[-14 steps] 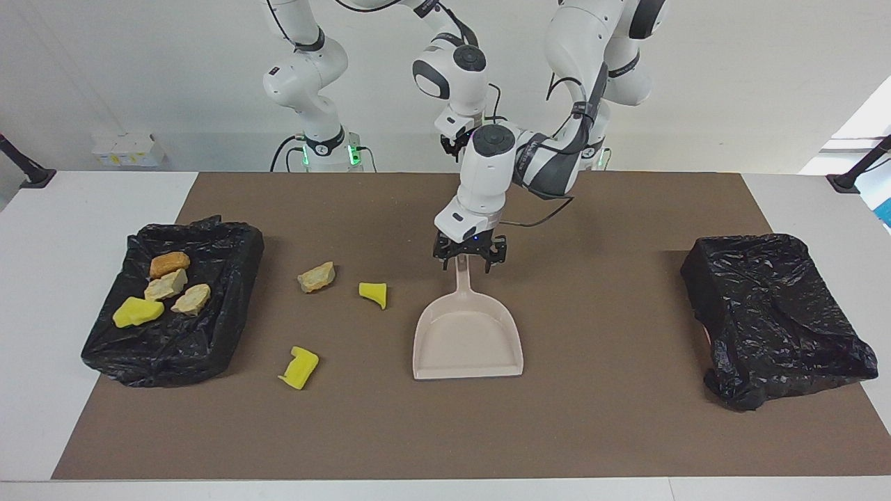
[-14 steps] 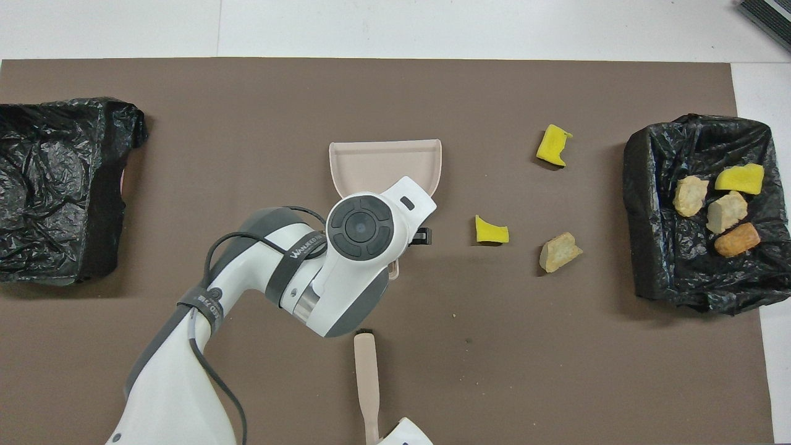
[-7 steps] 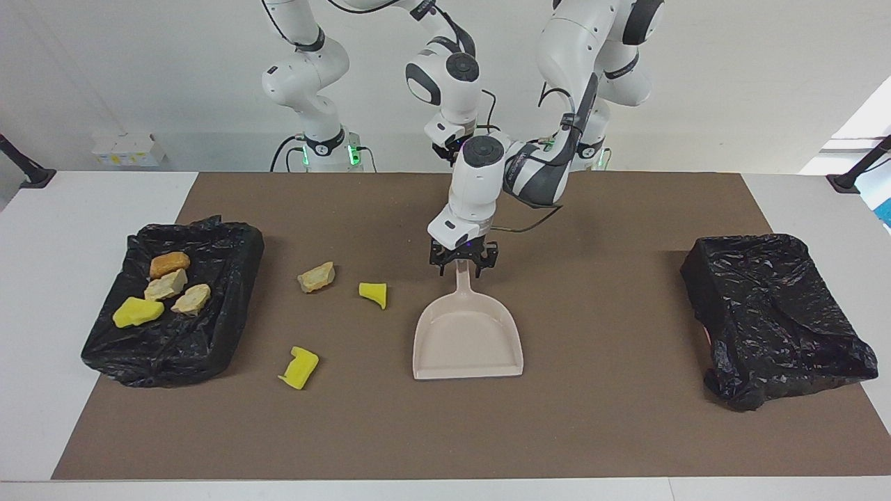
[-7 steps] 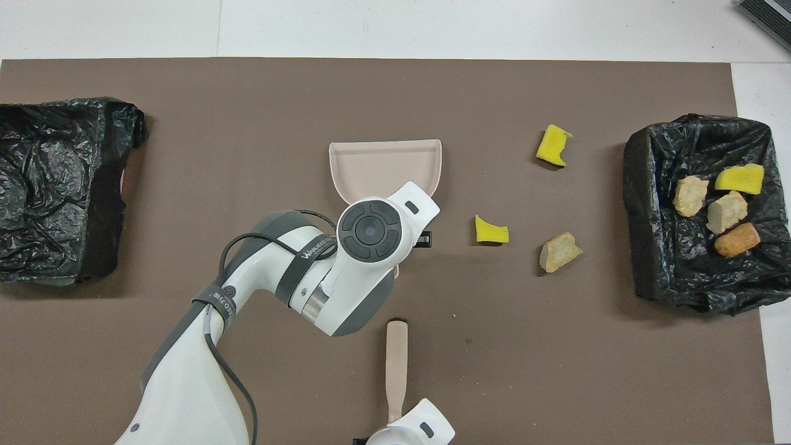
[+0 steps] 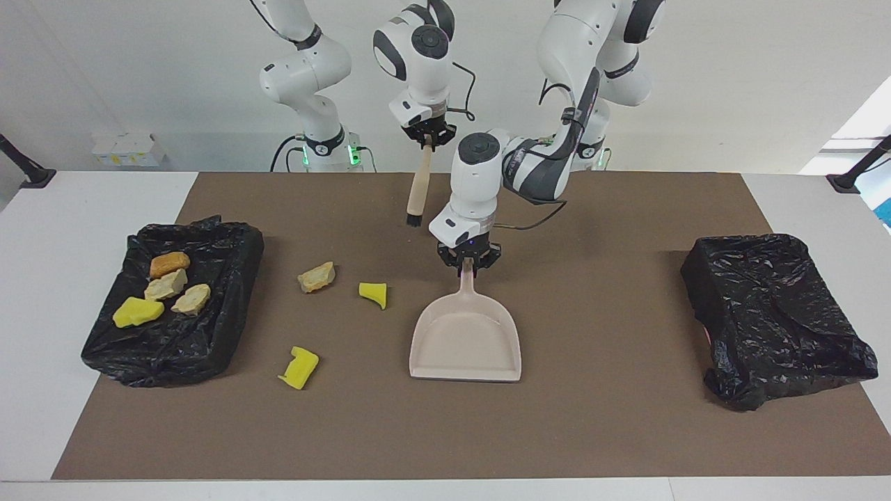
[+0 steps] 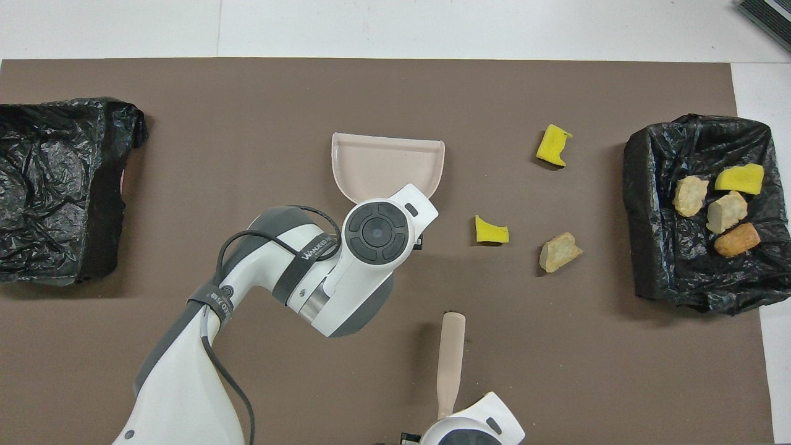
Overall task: Sweep and dump trash in bin
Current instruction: 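Grasp the brush with the right gripper and lift it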
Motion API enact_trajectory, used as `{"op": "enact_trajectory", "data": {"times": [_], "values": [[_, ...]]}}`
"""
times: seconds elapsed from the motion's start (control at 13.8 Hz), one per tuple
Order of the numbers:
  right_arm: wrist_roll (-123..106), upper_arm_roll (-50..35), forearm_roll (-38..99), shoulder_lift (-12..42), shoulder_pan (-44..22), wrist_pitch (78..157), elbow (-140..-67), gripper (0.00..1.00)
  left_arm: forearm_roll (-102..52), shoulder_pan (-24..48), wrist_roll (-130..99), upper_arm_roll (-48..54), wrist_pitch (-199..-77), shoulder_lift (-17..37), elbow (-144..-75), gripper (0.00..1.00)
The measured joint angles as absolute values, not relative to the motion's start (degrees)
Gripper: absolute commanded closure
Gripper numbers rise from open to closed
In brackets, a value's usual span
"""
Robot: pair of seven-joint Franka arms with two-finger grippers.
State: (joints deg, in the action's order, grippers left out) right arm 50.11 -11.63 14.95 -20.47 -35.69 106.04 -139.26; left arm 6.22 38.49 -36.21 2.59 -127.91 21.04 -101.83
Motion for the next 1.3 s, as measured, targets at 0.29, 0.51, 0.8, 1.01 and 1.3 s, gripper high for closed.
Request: {"op": "enact_trajectory", "data": {"times": [0.29,0.51,0.8,1.01,1.3], "values": [[36.8,-11.4,14.9,-22.2,-26.4,103.2,-139.3,1.00,7.8,38.3,-34.6,2.0,-125.9,19.0,-101.5,0.98],[24.9,-11.3,14.8,-22.5,-17.0,103.0,-139.2,1.00,7.9,37.7,-21.6,1.7,-120.5,17.3,-101.5,0.98],[13.4,-11.2,12.7,-19.6,-7.0,105.2,-136.8,1.00,7.9,34.9,3.0,1.5,-116.9,16.7,-101.5,0.98],[8.6,-11.2,7.2,-14.4,-1.6,108.7,-132.4,1.00,7.9,34.3,13.6,1.5,-115.9,16.7,-101.5,0.98],[5.9,-11.2,-1.6,-5.4,4.6,110.4,-124.2,1.00,7.9,34.3,19.6,1.9,-114.9,16.5,-101.5,0.98]]}}
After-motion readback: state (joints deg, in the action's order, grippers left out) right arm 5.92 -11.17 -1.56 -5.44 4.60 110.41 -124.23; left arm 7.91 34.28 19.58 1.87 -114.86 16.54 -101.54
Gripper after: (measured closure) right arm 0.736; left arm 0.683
